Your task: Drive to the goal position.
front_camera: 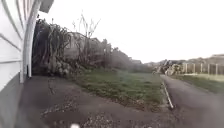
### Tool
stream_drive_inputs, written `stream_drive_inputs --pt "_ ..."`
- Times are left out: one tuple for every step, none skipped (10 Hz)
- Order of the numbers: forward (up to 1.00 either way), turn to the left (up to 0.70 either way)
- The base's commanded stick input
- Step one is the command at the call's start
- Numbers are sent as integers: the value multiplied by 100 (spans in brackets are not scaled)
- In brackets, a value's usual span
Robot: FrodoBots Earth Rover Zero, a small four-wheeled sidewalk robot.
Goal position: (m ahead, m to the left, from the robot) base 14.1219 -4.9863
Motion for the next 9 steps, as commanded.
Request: stream_drive_inputs --pt "0 -70" --pt "0 -53" --pt "0 -25" --pt "0 0" --pt "0 0" --pt "0 0" --pt "0 -69" --pt "0 -70" --pt "0 -70"
